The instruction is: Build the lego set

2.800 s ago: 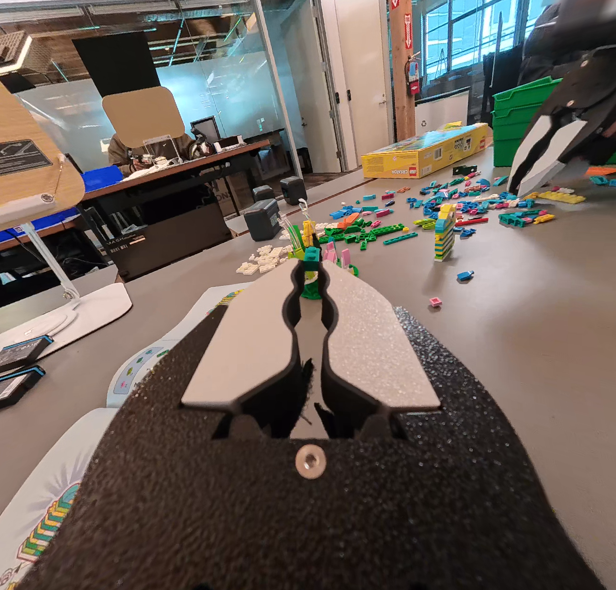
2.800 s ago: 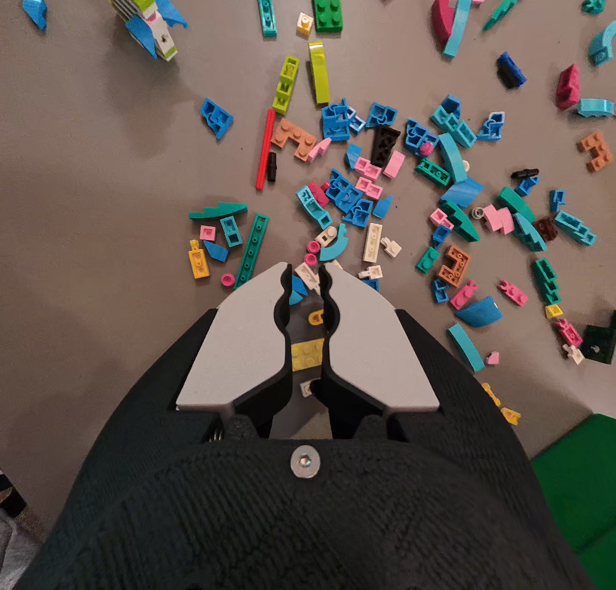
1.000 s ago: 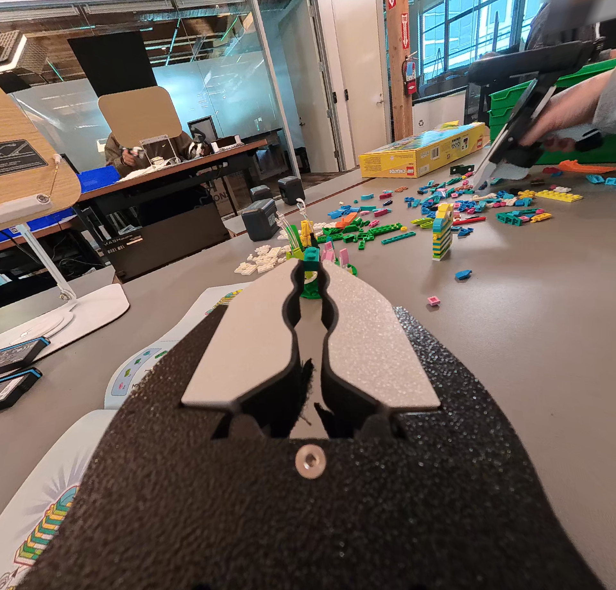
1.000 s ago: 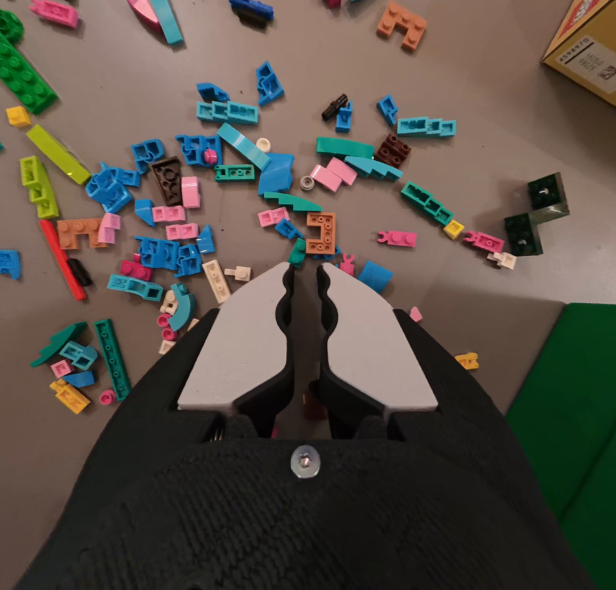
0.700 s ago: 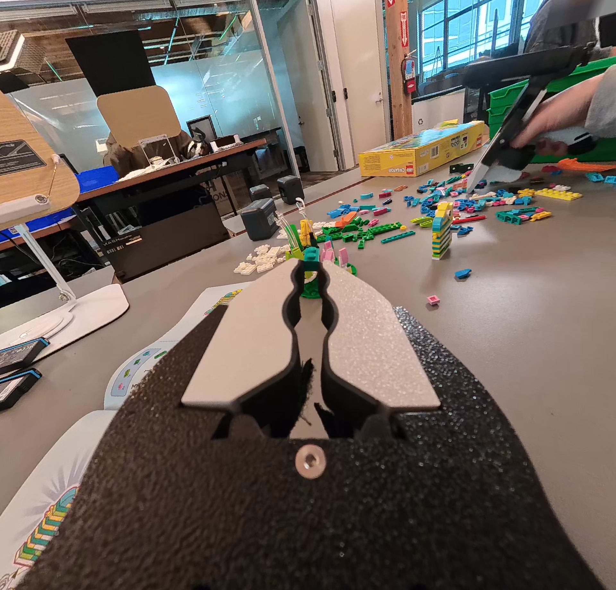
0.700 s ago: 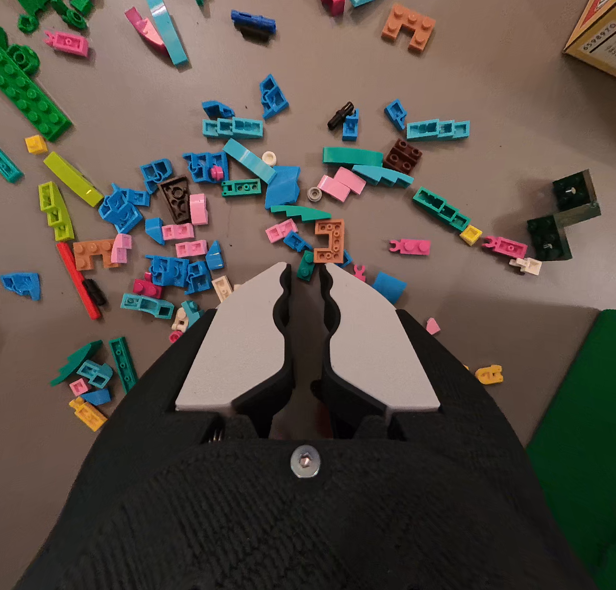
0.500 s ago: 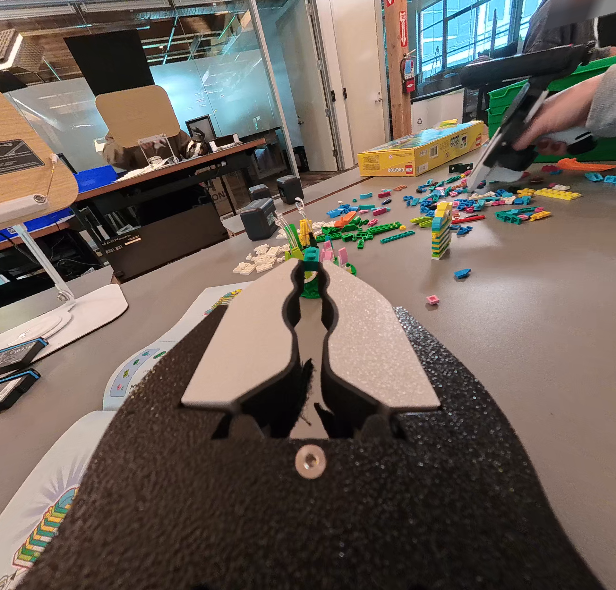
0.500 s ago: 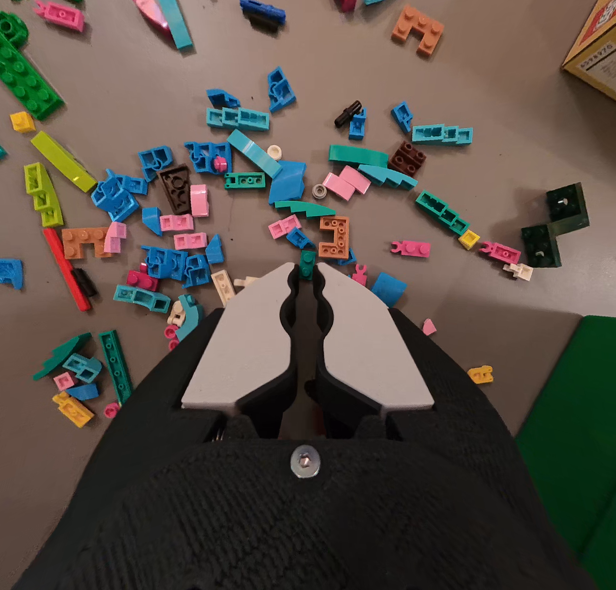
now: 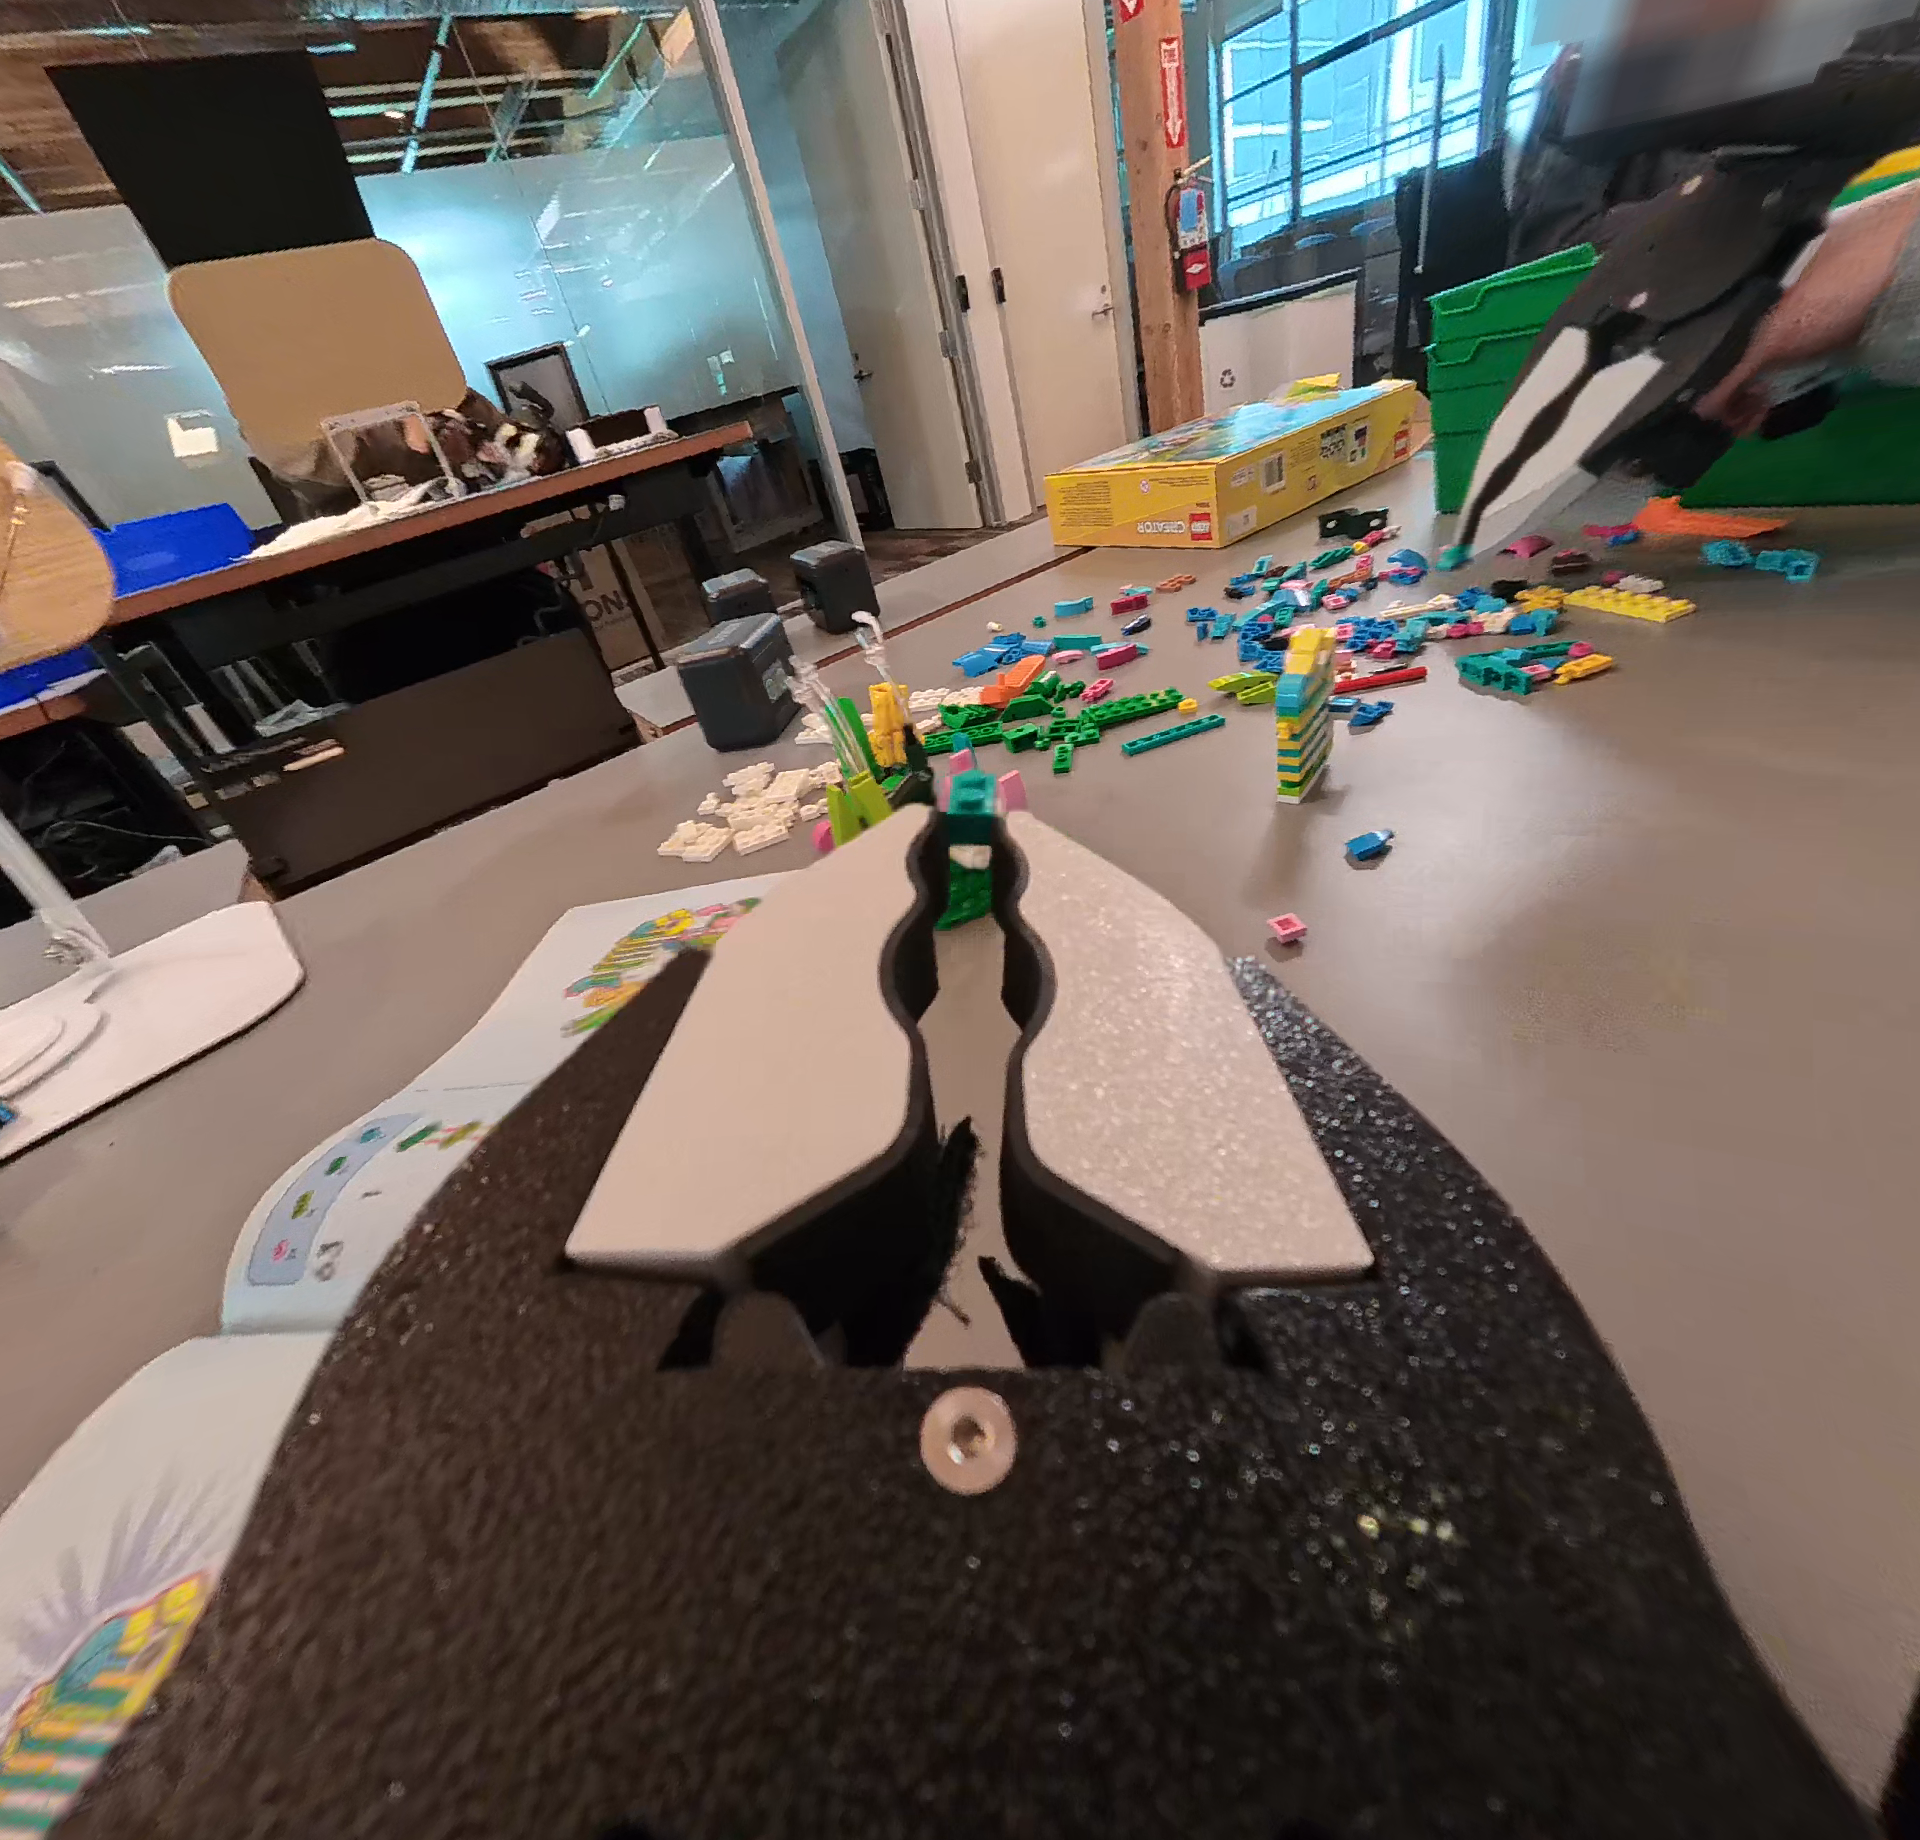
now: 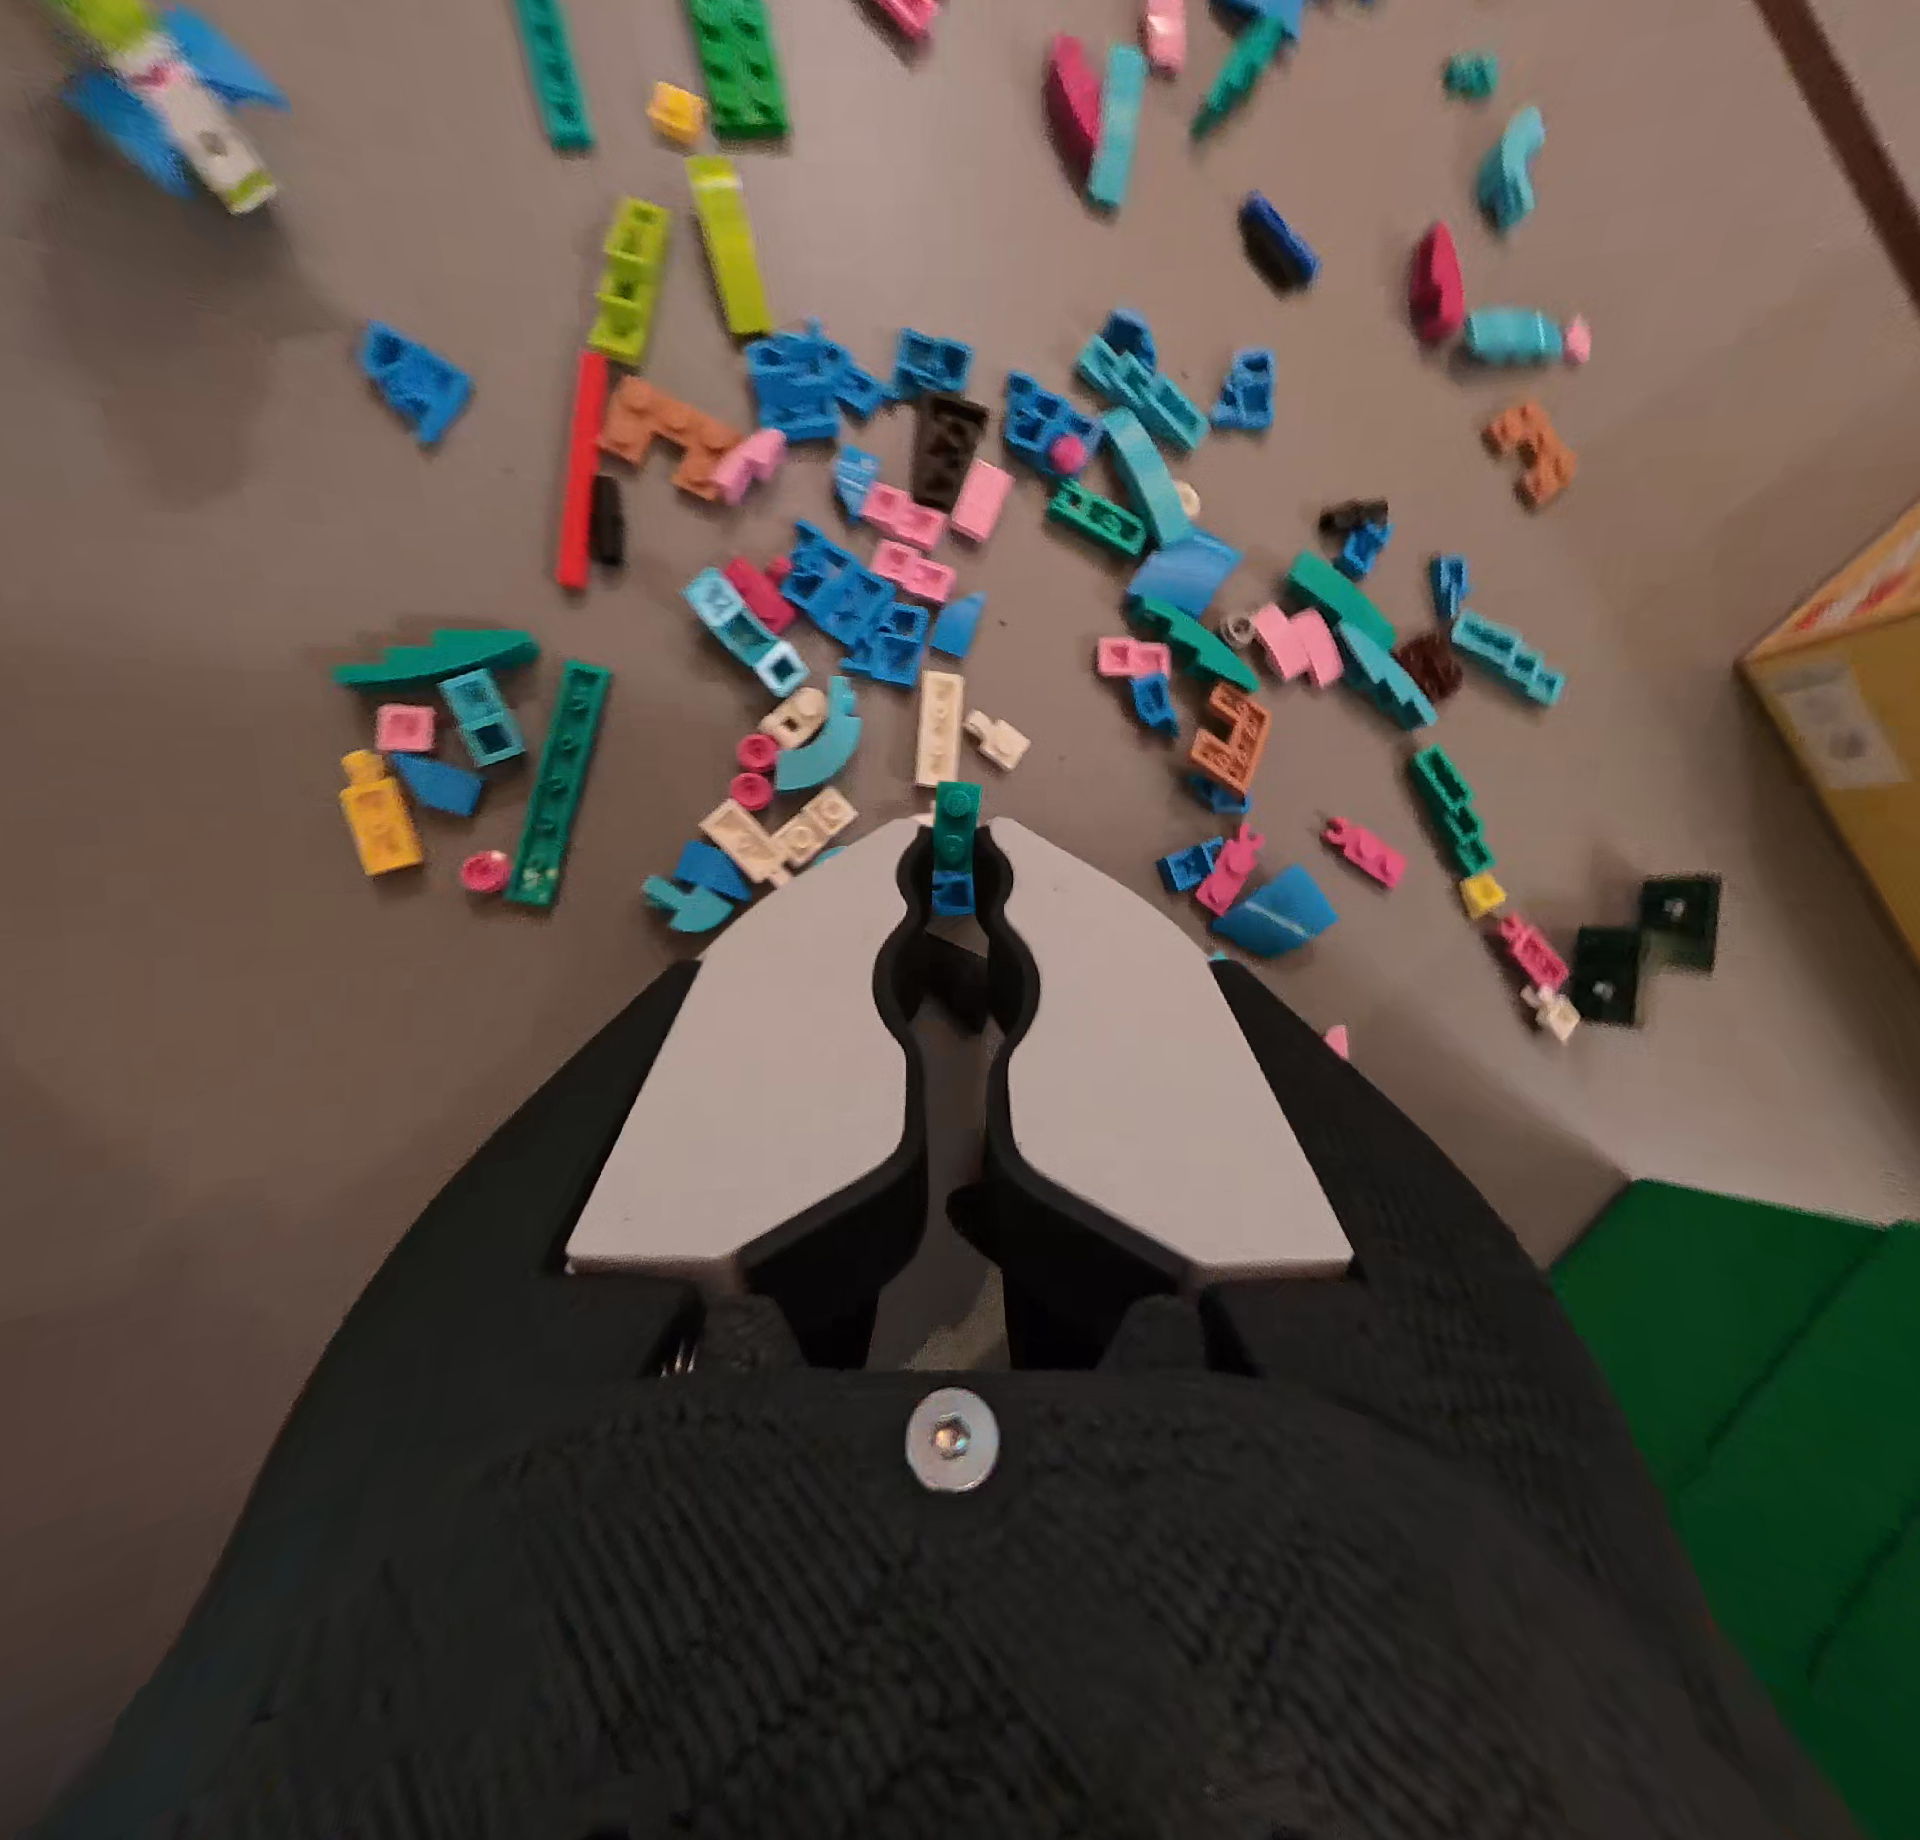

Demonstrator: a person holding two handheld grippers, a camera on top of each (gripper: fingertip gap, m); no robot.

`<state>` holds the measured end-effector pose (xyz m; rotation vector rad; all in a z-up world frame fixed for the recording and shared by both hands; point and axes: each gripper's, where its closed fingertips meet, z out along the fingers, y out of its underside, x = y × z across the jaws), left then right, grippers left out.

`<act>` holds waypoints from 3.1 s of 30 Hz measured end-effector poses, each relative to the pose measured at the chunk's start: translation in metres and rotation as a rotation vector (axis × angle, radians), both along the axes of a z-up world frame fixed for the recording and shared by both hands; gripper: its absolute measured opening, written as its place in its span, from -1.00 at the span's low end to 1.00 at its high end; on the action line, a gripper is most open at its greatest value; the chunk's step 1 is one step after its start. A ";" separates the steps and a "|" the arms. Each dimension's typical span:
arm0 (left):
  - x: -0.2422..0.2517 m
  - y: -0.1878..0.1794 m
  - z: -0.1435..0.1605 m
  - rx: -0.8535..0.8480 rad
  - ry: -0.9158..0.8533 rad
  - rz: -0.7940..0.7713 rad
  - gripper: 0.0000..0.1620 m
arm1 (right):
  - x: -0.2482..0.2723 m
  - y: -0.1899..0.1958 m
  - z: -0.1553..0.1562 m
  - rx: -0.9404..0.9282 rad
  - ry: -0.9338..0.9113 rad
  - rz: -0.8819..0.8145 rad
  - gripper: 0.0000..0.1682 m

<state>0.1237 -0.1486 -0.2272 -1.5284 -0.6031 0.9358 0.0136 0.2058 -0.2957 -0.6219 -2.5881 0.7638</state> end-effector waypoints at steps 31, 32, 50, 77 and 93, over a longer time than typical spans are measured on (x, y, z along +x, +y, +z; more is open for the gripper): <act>0.021 0.147 0.018 0.046 -0.199 -0.567 -0.91 | 0.130 -0.214 0.097 -0.174 -0.041 0.831 -0.93; 0.021 0.147 0.018 0.045 -0.200 -0.568 -0.91 | 0.132 -0.214 0.097 -0.162 -0.050 0.840 -0.93; 0.024 0.149 0.013 0.003 -0.199 -0.570 -0.91 | 0.137 -0.213 0.088 0.036 -0.127 0.892 -0.93; 0.010 0.129 0.028 0.157 -0.248 -0.515 -0.91 | 0.107 -0.235 0.117 -0.090 0.414 0.810 -0.50; 0.011 0.115 0.046 0.342 -0.351 -0.593 -0.91 | 0.110 -0.257 0.117 0.048 1.182 0.861 -0.84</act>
